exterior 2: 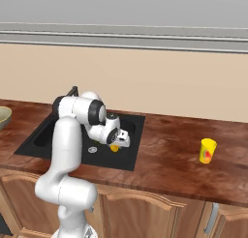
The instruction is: Remove the lime and mango from the sink. Then move the bowl and cup from the counter to the sink for washing.
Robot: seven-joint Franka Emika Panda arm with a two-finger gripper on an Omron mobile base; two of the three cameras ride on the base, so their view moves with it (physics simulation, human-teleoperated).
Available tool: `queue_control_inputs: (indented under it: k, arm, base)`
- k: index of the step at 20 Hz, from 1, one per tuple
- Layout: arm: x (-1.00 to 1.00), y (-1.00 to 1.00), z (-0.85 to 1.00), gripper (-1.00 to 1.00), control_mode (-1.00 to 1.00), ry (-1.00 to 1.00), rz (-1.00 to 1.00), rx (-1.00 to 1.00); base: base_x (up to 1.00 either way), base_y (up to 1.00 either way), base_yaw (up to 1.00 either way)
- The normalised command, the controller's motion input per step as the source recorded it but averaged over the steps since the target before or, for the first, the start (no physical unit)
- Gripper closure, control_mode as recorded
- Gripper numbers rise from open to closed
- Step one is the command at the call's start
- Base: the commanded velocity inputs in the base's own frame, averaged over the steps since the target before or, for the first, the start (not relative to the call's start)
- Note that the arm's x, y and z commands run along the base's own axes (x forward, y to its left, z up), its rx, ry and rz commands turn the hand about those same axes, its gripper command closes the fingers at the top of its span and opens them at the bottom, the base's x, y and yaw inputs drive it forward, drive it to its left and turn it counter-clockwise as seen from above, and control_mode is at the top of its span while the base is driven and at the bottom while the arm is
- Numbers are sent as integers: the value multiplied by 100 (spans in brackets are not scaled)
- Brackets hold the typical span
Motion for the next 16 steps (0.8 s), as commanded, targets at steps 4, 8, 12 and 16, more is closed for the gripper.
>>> queue_control_inputs:
  k: [4,8,12,16]
  arm:
    - [-2,-5,6,100,-100,-1,4,0]
    - [-12,-9,21,100,-100,0,6,0]
    - [-13,-8,28,100,-100,0,4,0]
    - [-12,-7,31,100,-100,0,4,0]
  base:
    - [0,0,0]
    - [0,0,0]
    - [0,0,0]
    - [0,0,0]
